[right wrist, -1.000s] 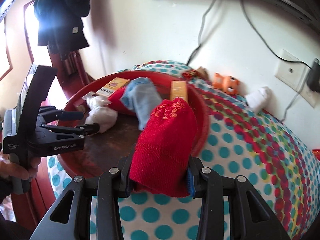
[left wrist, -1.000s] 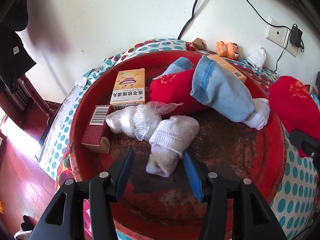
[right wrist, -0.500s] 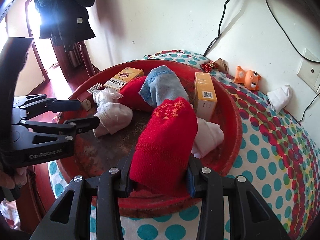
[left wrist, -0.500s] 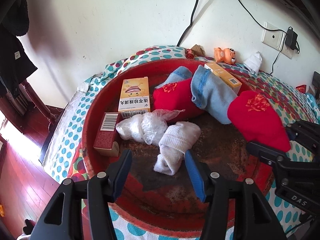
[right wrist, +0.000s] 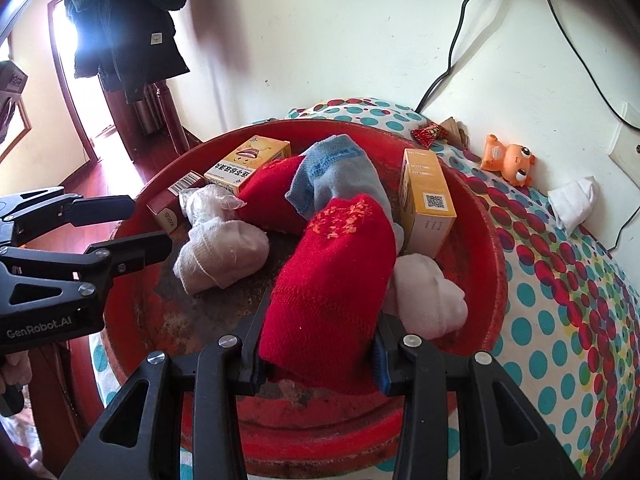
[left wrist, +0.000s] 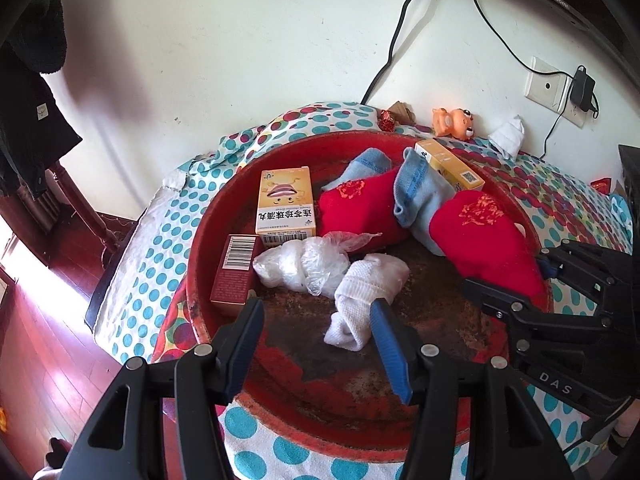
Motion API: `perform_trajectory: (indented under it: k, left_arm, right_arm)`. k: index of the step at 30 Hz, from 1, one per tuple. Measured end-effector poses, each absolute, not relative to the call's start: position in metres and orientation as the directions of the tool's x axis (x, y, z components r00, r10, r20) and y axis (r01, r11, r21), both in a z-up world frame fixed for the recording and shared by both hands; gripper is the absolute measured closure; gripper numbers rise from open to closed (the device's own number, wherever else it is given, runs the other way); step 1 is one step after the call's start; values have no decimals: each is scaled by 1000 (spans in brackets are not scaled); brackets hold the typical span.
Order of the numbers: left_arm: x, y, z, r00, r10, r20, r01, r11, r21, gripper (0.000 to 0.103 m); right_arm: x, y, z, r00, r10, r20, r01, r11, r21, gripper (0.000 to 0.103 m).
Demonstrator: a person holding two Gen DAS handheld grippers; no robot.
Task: Organize objects
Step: 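Carry the red sock into the red tray and release it with the right gripper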
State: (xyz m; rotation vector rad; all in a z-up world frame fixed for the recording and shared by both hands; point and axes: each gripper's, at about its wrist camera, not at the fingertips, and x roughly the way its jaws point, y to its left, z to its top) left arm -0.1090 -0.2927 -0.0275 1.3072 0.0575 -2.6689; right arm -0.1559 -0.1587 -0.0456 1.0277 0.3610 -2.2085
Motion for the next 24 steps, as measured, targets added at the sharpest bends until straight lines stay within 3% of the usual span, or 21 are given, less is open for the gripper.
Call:
perform_trajectory:
  k: [24]
  left_arm:
    - [-104,-311,-33,-554,-164,-817,236,-971,35,42]
  right_arm:
    - [-163,-194,-59,-440,-427,-790,678,-734,19,65]
